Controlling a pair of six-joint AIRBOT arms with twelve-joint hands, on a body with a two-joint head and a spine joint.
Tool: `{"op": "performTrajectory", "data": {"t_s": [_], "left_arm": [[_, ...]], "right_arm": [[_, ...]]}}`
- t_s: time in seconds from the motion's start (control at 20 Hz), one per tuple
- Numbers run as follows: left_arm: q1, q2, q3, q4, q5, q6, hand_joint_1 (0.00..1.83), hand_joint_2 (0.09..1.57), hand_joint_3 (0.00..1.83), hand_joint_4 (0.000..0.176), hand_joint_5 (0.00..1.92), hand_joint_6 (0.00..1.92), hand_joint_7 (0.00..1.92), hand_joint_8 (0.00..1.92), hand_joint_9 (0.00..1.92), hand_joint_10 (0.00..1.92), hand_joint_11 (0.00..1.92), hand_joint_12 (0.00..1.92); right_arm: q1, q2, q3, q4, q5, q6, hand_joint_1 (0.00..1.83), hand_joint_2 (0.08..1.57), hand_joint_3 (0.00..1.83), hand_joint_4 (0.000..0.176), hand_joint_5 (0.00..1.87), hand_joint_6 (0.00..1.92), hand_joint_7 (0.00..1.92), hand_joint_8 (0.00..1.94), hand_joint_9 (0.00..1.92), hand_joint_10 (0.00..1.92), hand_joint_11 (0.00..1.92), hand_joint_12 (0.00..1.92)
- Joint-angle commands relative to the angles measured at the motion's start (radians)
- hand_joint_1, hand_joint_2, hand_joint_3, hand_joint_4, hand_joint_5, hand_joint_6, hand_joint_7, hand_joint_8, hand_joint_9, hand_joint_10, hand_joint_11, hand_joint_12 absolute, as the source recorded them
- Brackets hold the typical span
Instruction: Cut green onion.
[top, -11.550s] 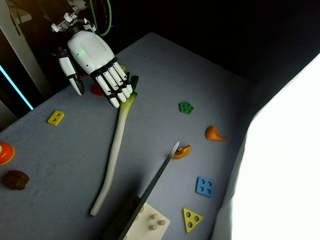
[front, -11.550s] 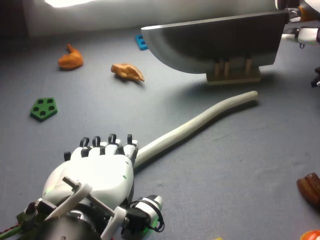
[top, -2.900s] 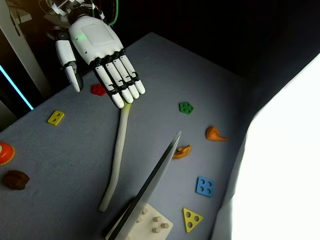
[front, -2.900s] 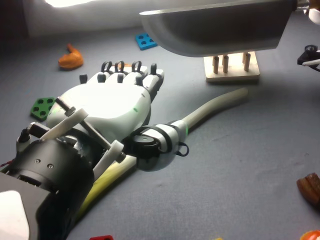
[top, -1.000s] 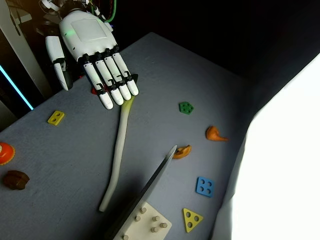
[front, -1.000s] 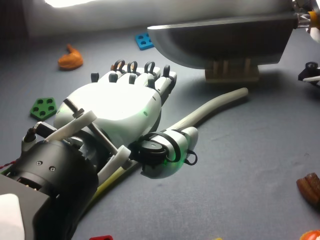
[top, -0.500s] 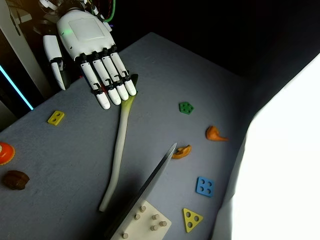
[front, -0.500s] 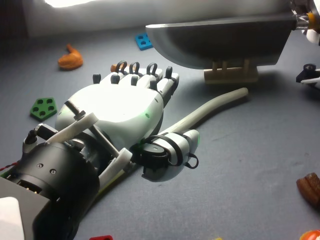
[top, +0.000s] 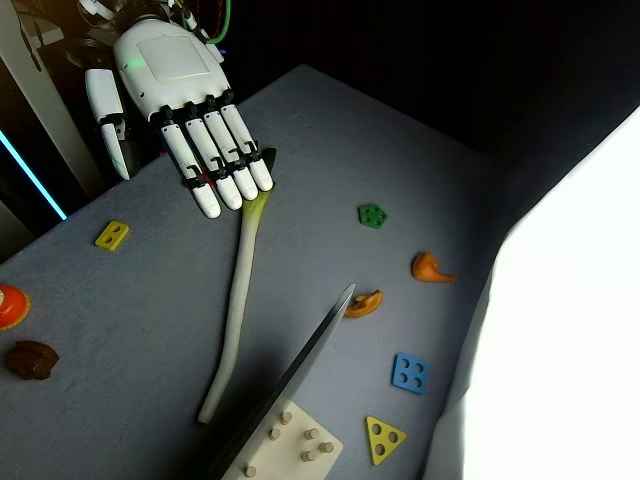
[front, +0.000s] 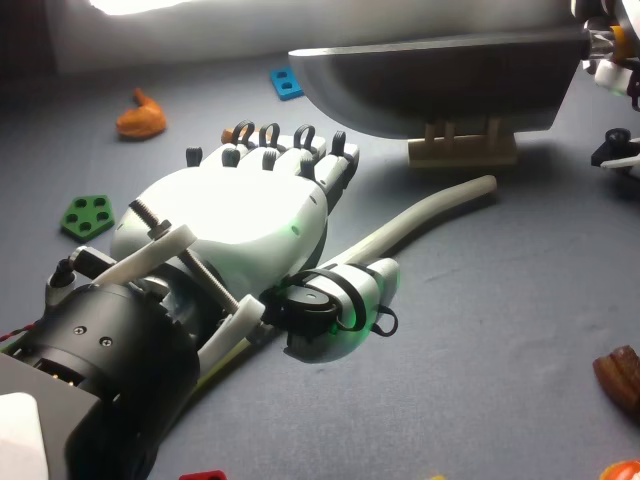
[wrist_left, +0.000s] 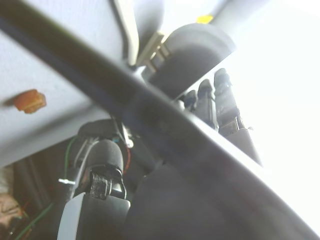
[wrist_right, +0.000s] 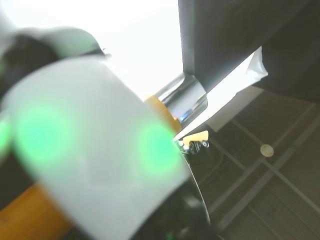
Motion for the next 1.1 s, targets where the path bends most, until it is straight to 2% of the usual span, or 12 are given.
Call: {"op": "performTrajectory", "data": {"t_s": [0.0,0.05,0.1,0.15,0.2,0.3,0.65,0.7,0.75,0.85,0.9,1.05], "left_arm": [[-0.014,0.001,-0.004,0.09,0.027,-0.003,0.06,1.41,0.0,0.0,0.03,0.01,0.02,0.0,0.01,0.01,0.0,0.0],[-0.013,0.001,-0.004,0.09,0.027,-0.003,0.06,1.41,0.0,0.0,0.03,0.01,0.02,0.0,0.01,0.01,0.0,0.0],[-0.012,0.001,-0.004,0.09,0.027,-0.002,0.05,1.42,0.0,0.0,0.02,0.0,0.0,0.0,0.0,0.0,0.0,0.0],[-0.01,0.001,-0.004,0.09,0.027,-0.002,0.03,1.42,0.0,0.0,0.02,0.0,0.0,0.0,0.0,0.0,0.0,0.0],[-0.009,0.001,-0.004,0.091,0.027,-0.002,0.03,1.42,0.0,0.0,0.02,0.0,0.01,0.0,0.01,0.0,0.0,0.0],[-0.009,0.001,-0.004,0.093,0.027,-0.002,0.03,1.42,0.0,0.0,0.02,0.0,0.01,0.0,0.01,0.01,0.0,0.0],[-0.009,0.001,-0.003,0.098,0.027,-0.002,0.03,1.42,0.0,0.0,0.01,0.0,0.0,0.0,0.01,0.0,0.0,0.0],[-0.008,0.001,-0.003,0.098,0.027,-0.002,0.05,1.42,0.0,0.0,0.02,0.0,0.01,0.0,0.01,0.0,0.0,0.0],[-0.008,0.001,-0.003,0.098,0.027,-0.002,0.06,1.42,0.0,0.0,0.03,0.0,0.01,0.0,0.01,0.0,0.0,0.0],[-0.008,0.001,-0.002,0.098,0.027,-0.002,0.06,1.42,0.0,0.0,0.03,0.0,0.01,0.0,0.01,0.0,0.0,0.0],[-0.008,0.001,-0.002,0.1,0.027,-0.002,0.06,1.42,0.0,0.0,0.02,0.0,0.01,0.0,0.01,0.0,0.0,0.0],[-0.008,0.001,-0.002,0.103,0.027,-0.002,0.07,1.42,0.0,0.0,0.03,0.0,0.01,0.0,0.01,0.0,0.0,0.0]], "right_arm": [[0.003,0.004,0.012,0.029,0.106,-0.002,1.19,0.87,0.84,0.0,0.75,1.44,0.79,1.81,0.79,1.92,0.71,1.92],[0.003,0.004,0.013,0.028,0.106,-0.001,1.19,0.87,0.84,0.0,0.75,1.44,0.79,1.81,0.79,1.92,0.71,1.92],[0.004,0.005,0.014,0.028,0.106,-0.001,1.14,0.94,0.74,0.0,0.7,1.57,0.75,1.71,0.63,1.92,0.53,1.92],[0.004,0.005,0.014,0.024,0.108,-0.001,1.13,1.0,0.6,0.005,0.67,1.56,0.74,1.63,0.56,1.91,0.48,1.92],[0.004,0.005,0.014,0.019,0.112,-0.001,1.11,1.14,0.35,0.0,0.65,1.5,0.68,1.66,0.49,1.84,0.47,1.92],[0.003,0.005,0.014,0.006,0.117,0.0,1.1,1.26,0.11,0.0,0.63,1.47,0.65,1.65,0.47,1.81,0.47,1.92],[-0.01,0.02,0.014,-0.04,0.144,0.002,1.09,1.31,0.03,0.009,0.65,1.49,0.59,1.68,0.4,1.82,0.44,1.92],[-0.013,0.023,0.014,-0.043,0.144,0.007,1.12,1.16,0.0,0.0,0.32,1.16,0.3,1.29,0.19,1.59,0.11,1.92],[-0.016,0.027,0.014,-0.045,0.145,0.015,1.13,1.13,0.0,0.0,0.27,1.03,0.26,1.16,0.14,1.53,0.03,1.92],[-0.023,0.033,0.014,-0.054,0.148,0.022,1.13,1.12,0.0,0.0,0.27,0.99,0.26,1.12,0.13,1.51,0.01,1.92],[-0.028,0.035,0.013,-0.057,0.149,0.023,1.1,1.12,0.0,0.0,0.19,0.88,0.23,0.96,0.07,1.4,0.0,1.89],[-0.035,0.042,0.013,-0.057,0.149,0.029,1.02,1.07,0.0,0.039,0.06,0.38,0.21,0.26,0.0,0.82,0.0,1.4]]}}
